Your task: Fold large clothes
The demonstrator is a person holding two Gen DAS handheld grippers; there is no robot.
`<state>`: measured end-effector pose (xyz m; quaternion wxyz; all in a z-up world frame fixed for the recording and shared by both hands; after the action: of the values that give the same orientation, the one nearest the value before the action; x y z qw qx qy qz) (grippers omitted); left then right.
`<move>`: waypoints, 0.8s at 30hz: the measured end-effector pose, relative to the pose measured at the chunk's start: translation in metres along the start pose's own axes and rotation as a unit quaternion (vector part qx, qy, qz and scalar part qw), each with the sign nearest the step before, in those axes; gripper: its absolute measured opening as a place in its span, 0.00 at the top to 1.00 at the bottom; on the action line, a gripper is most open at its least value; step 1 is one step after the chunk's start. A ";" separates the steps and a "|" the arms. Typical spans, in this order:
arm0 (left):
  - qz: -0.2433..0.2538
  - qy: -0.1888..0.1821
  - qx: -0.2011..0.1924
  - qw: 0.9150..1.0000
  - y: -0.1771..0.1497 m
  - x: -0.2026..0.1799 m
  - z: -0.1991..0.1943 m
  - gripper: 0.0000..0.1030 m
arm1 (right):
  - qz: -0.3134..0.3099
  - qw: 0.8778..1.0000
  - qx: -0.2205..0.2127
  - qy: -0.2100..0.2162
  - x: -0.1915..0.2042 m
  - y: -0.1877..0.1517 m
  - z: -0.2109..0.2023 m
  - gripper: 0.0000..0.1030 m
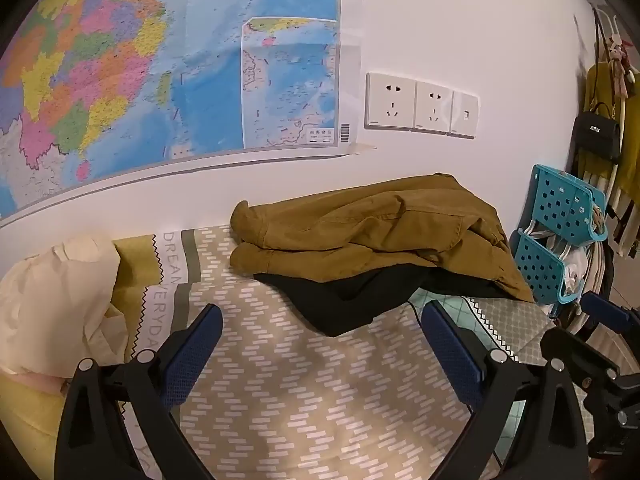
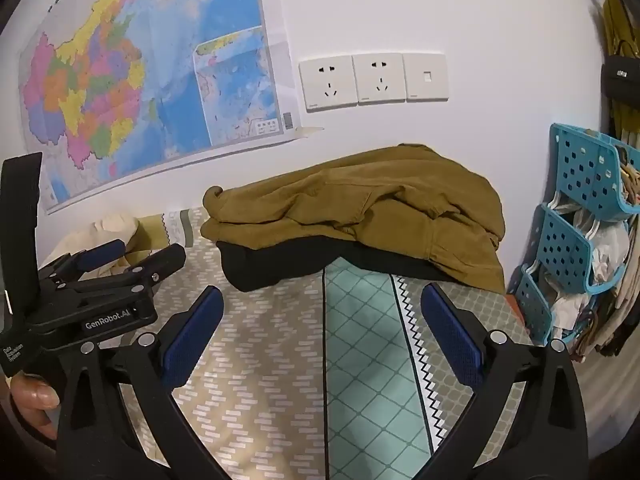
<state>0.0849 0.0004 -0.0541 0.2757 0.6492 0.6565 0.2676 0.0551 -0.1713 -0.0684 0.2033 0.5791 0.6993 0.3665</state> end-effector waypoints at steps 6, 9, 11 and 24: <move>0.002 0.005 -0.005 1.000 0.002 0.000 0.000 0.06 | -0.001 1.000 -0.003 -0.003 -0.002 0.006 -0.004 0.05; -0.001 0.004 -0.004 1.000 0.004 0.001 0.002 0.06 | 0.000 1.000 -0.005 -0.004 -0.002 0.011 -0.002 0.05; -0.003 0.004 -0.005 1.000 0.005 0.002 0.003 0.06 | 0.002 1.000 -0.009 -0.006 -0.001 0.011 0.000 0.05; -0.005 -0.004 -0.006 1.000 0.004 0.000 0.002 0.06 | -0.011 1.000 -0.007 -0.013 0.001 0.013 0.001 0.05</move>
<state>0.0889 0.0006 -0.0531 0.2836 0.6450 0.6571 0.2678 0.0643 -0.1696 -0.0589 0.2201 0.5745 0.7006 0.3615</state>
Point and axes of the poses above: each gripper's, at about its wrist camera, not at the fingertips, and z roughly the way its jaws point, x to its left, y to its top, the point moved 10 cm from there along z, roughly the way its jaws point, and after that the axes turned 12 degrees about x, right-handed, at the moved point
